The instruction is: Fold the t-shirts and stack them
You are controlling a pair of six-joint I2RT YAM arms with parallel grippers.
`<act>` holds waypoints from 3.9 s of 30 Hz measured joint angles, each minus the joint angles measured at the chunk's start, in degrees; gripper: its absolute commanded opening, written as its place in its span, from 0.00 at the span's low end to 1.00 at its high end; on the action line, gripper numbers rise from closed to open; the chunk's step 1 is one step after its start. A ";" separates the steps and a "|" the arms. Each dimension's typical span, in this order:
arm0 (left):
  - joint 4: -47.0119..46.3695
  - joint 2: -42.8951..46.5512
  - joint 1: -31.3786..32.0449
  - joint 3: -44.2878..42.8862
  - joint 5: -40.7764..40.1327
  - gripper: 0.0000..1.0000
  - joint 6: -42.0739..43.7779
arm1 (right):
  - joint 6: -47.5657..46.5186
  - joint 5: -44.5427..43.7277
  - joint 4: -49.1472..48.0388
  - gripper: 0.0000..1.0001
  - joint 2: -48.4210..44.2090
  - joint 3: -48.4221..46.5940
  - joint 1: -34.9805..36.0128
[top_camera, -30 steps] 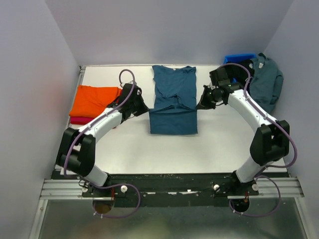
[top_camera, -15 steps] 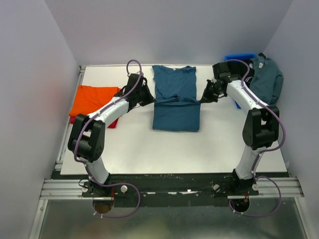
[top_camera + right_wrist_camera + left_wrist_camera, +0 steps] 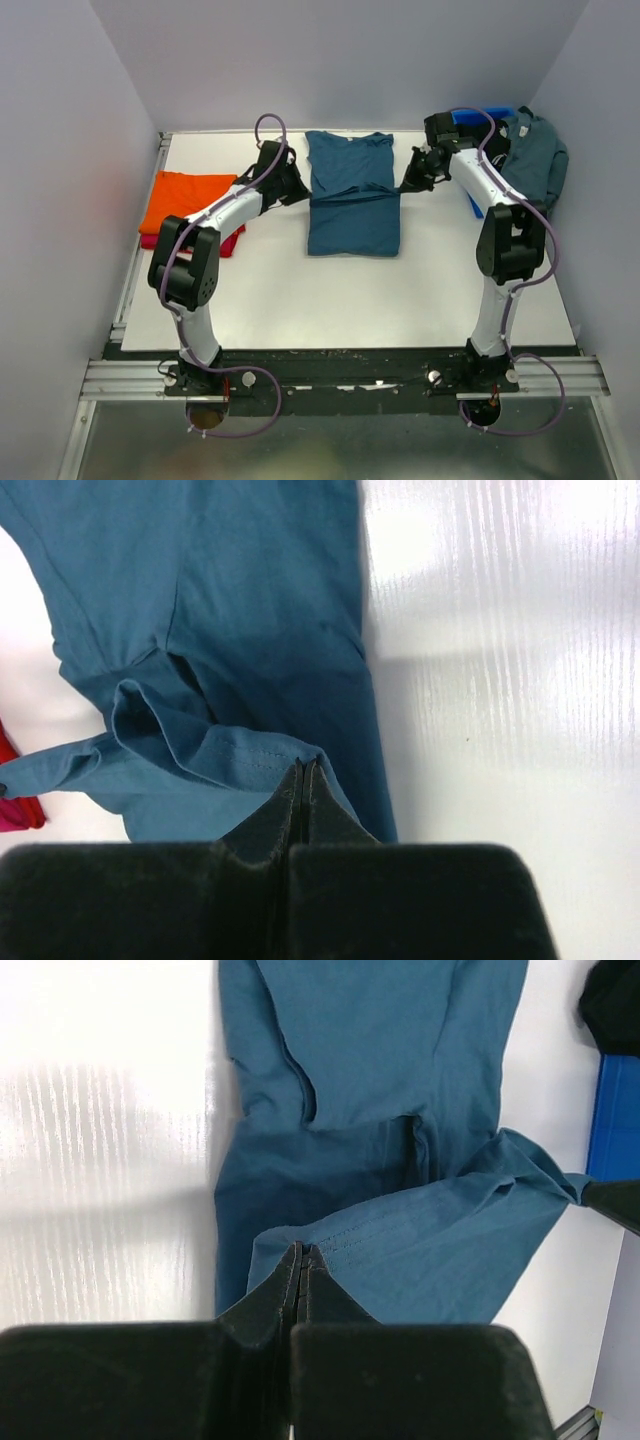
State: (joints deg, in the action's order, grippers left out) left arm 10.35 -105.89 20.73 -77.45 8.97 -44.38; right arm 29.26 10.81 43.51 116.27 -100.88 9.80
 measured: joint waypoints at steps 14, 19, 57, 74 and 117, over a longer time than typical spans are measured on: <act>0.48 -5.84 -0.44 -5.92 0.31 0.73 0.90 | -1.18 0.92 1.46 0.63 6.21 -5.20 -0.94; 0.22 -5.79 -0.52 -5.62 0.24 0.80 1.77 | -0.76 0.72 -1.73 0.66 3.06 0.52 -1.09; -12.00 9.31 2.86 28.35 6.73 0.47 -0.63 | -0.66 15.39 -25.62 0.01 -17.27 45.03 -0.74; -14.97 5.95 3.19 28.24 9.70 0.00 -3.91 | -0.63 15.43 -24.55 0.01 -17.27 44.78 -0.74; -12.85 13.81 5.27 37.46 10.08 0.00 -1.86 | -1.53 12.02 -19.56 0.35 -23.32 52.50 2.38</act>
State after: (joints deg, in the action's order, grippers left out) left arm -2.50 -92.07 26.00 -39.99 19.05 -46.24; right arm 27.73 22.83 23.94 92.95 -48.38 12.19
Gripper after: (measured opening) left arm 0.018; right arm 0.426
